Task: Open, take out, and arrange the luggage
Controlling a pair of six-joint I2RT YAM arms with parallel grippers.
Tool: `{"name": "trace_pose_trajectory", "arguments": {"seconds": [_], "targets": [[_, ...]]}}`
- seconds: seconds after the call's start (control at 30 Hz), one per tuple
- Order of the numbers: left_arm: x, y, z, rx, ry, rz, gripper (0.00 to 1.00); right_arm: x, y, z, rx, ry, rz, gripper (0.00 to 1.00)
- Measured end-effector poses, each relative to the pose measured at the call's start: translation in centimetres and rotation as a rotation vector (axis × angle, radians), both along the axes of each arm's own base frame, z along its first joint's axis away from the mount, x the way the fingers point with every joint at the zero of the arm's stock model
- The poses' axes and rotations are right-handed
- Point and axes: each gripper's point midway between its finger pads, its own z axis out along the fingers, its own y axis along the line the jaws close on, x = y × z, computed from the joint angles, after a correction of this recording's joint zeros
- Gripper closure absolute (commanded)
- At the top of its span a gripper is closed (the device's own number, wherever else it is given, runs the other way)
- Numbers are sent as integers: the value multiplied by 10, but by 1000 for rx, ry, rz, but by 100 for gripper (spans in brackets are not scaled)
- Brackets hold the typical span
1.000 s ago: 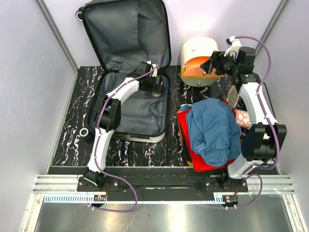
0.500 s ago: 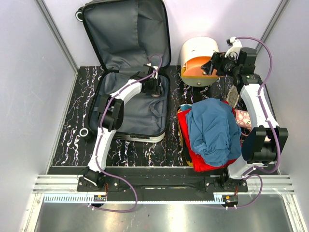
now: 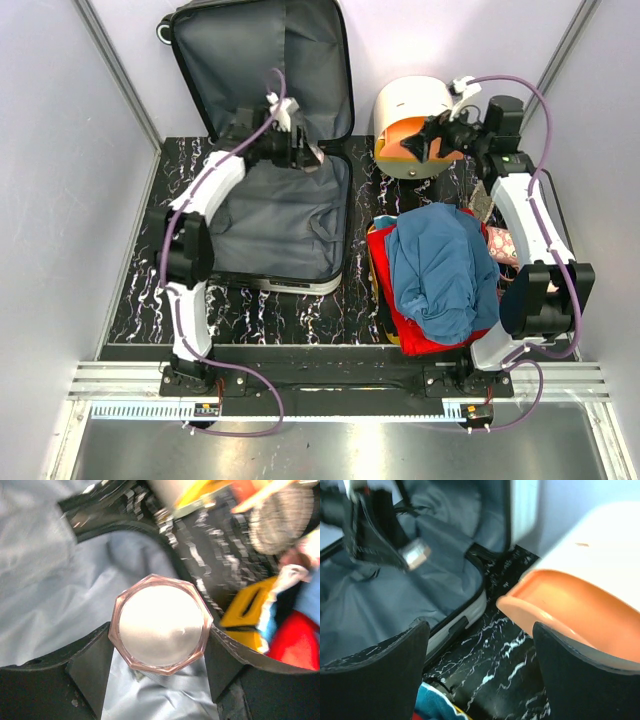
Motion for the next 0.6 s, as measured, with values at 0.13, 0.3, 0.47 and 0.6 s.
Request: {"name": "trace_pose_trajectory", "arguments": {"seconds": [0.13, 0.3, 0.47, 0.6], "targets": [[-36, 3, 81, -68, -160, -178, 75, -13, 43, 5, -112, -173, 208, 4], [-101, -8, 121, -66, -256, -454, 73, -38, 93, 3, -203, -358, 442, 4], [-138, -8, 108, -68, -181, -578, 73, -69, 130, -12, -312, -567, 633, 4], [-156, -6, 102, -70, -135, -626, 71, -97, 152, -24, -380, -733, 769, 4]]}}
